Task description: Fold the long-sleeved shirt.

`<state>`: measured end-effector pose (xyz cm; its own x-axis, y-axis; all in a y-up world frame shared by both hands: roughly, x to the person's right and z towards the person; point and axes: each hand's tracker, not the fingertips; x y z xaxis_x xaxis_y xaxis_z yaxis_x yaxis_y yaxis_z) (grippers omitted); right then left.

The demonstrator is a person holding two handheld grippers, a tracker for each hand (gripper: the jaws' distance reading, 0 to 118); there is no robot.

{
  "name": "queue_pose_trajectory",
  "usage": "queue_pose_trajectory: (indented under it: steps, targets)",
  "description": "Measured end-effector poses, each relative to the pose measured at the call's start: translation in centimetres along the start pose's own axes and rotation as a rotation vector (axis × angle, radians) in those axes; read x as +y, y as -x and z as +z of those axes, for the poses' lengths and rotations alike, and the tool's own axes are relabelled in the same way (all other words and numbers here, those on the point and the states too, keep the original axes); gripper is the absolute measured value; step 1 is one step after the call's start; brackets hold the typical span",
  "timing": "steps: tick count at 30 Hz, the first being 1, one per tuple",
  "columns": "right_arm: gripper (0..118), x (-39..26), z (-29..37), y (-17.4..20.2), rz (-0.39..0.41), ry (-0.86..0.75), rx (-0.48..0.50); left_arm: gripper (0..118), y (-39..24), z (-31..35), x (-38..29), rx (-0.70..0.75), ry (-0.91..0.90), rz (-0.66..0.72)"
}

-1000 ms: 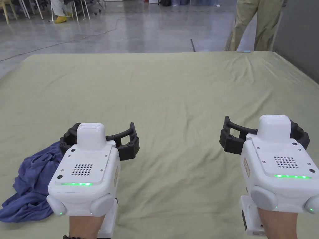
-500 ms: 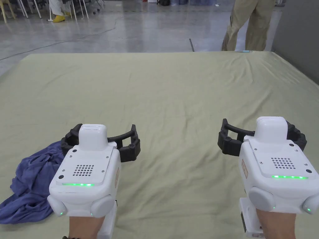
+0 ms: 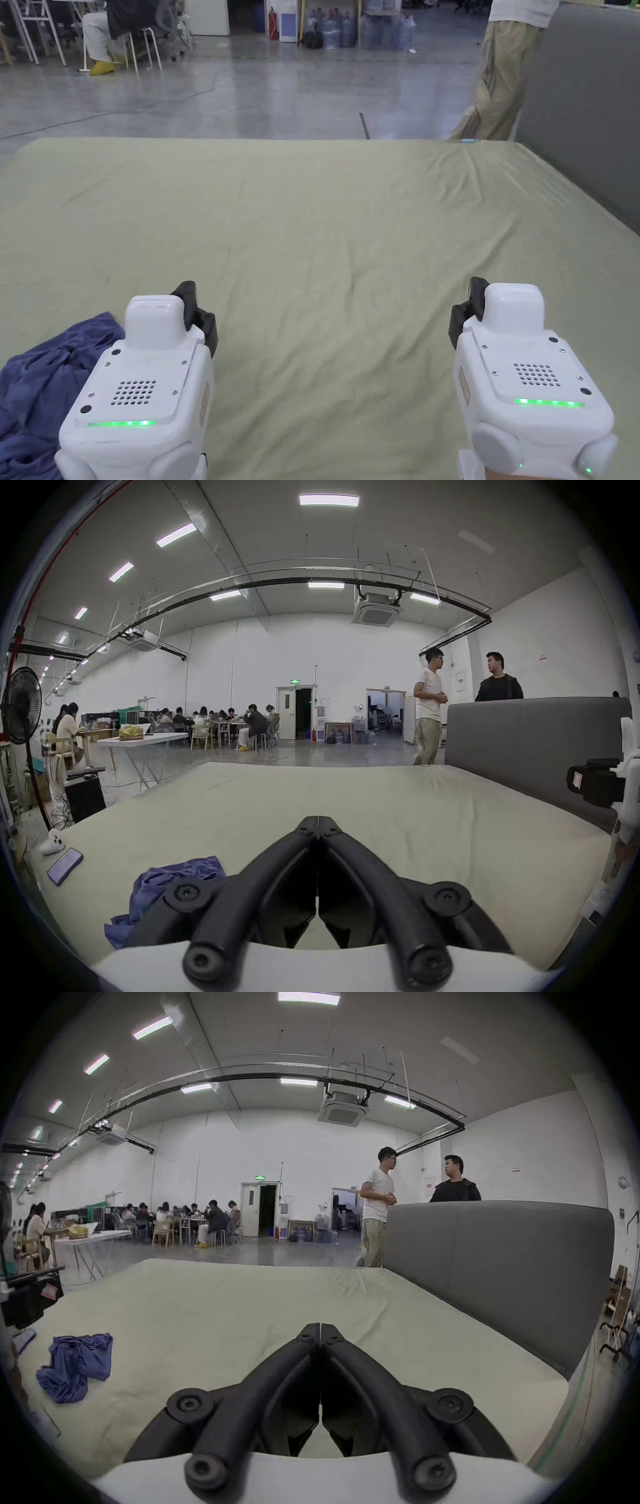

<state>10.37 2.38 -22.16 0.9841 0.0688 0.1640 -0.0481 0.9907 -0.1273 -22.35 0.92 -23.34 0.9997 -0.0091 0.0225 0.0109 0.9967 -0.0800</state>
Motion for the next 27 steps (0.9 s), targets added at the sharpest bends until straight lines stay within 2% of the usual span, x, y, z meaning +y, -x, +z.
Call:
queue_pose_trajectory:
  steps: [4, 6, 10, 13, 15, 19, 22, 26, 27]
  targets:
    - [2, 0.4, 0.0, 0.3, 0.014, 0.006, -0.012, 0, 0.7, 0.2, 0.0, 0.004, -0.013, 0.017]
    - [2, 0.7, -0.3, 1.4, 0.021, 0.002, 0.016, 0, 1.6, 0.8, 0.6, 0.032, -0.017, 0.0]
    - [2, 1.8, -0.6, 6.6, -0.003, -0.033, 0.162, 0, 5.5, 2.8, 1.3, 0.155, -0.02, 0.003]
    - [2, 2.6, -0.7, 12.5, 0.014, -0.054, 0.304, 0, 9.6, 5.2, 1.7, 0.28, -0.021, -0.015]
    - [2, 2.9, -0.4, 16.8, -0.008, -0.063, 0.415, 0, 12.9, 7.2, 1.6, 0.369, -0.011, 0.001]
    - [2, 3.2, 1.1, 23.3, 0.001, -0.065, 0.567, 0, 16.3, 10.4, 1.8, 0.47, -0.005, 0.034]
    - [2, 3.0, 1.9, 26.0, 0.023, -0.052, 0.608, 0, 16.8, 11.5, 1.9, 0.479, 0.003, 0.035]
    - [2, 2.9, 2.2, 26.9, 0.032, -0.043, 0.647, 0, 17.0, 10.3, 1.9, 0.437, 0.103, 0.052]
    - [2, 2.9, 2.3, 26.9, 0.04, -0.045, 0.653, 15, 17.2, 9.4, 2.0, 0.429, 0.157, 0.062]
